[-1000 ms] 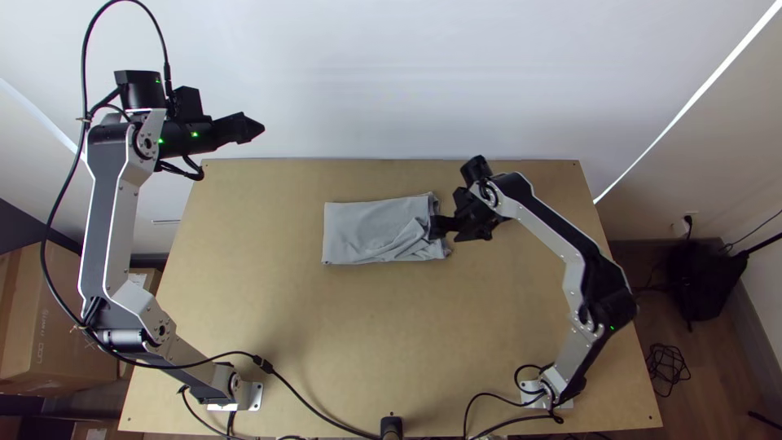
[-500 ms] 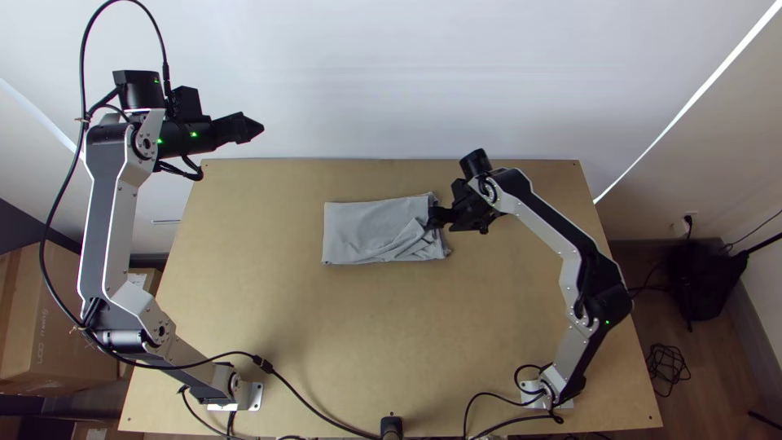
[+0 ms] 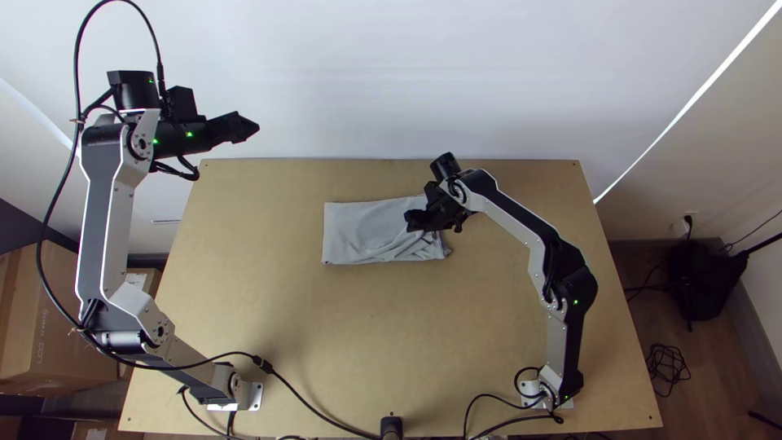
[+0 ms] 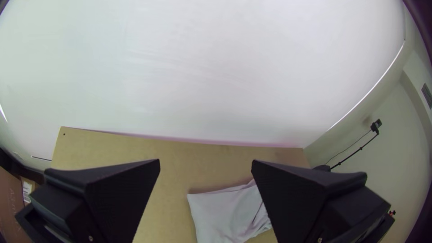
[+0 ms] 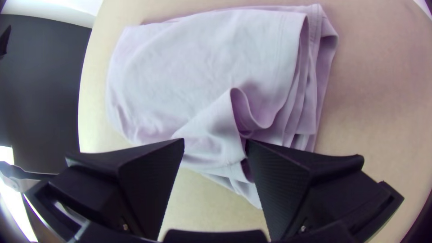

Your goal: Fold the t-shirt

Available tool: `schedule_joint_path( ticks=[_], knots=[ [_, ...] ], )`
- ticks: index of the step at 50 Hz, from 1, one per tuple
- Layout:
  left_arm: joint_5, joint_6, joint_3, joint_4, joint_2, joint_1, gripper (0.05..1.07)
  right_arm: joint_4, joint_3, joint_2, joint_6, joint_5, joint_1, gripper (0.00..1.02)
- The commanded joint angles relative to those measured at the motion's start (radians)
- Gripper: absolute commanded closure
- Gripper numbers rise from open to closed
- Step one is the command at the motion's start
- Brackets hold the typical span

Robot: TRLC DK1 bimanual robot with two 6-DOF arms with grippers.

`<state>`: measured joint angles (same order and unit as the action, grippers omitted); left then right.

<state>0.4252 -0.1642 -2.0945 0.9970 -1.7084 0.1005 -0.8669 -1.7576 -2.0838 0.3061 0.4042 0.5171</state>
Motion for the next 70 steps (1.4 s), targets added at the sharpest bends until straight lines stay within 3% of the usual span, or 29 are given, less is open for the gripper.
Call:
schedule_joint_path(
  ticks=[1,5,11,34,35,36,40,42,47,57,70],
  knots=[
    [-0.003,-0.012,-0.001,0.002,0.030,0.010,0.10,0.002,-0.020,-0.022,0.007,0.002,0.012,0.63],
    [-0.003,-0.011,0.001,0.002,0.029,0.011,0.10,0.000,-0.008,-0.010,0.005,0.002,0.018,0.84],
    [-0.003,-0.011,0.001,0.002,0.029,0.015,0.10,-0.011,0.032,0.022,-0.007,0.002,0.032,1.00],
    [-0.003,-0.006,0.017,0.006,0.044,0.024,0.10,-0.047,0.254,0.237,0.024,0.002,0.106,0.99],
    [-0.003,-0.005,0.022,0.006,0.047,0.025,0.10,-0.047,0.264,0.238,0.028,0.002,0.106,0.94],
    [-0.003,-0.003,0.027,0.006,0.050,0.027,0.10,-0.047,0.276,0.241,0.030,0.002,0.106,0.83],
    [-0.003,0.002,0.045,0.008,0.064,0.030,0.10,-0.047,0.319,0.243,0.036,-0.005,0.095,0.24],
    [-0.003,0.003,0.051,0.006,0.069,0.031,0.10,-0.047,0.337,0.241,0.034,-0.024,0.084,0.10],
    [-0.002,0.014,0.060,0.008,0.081,0.042,0.10,-0.035,0.357,0.243,0.028,-0.045,0.021,0.05],
    [-0.002,0.026,0.062,0.009,0.089,0.056,0.10,0.077,0.333,0.240,-0.007,-0.047,-0.095,0.05],
    [-0.003,0.025,0.047,0.009,0.085,0.054,0.10,0.120,0.201,0.117,-0.016,-0.044,-0.120,0.05]
  ],
)
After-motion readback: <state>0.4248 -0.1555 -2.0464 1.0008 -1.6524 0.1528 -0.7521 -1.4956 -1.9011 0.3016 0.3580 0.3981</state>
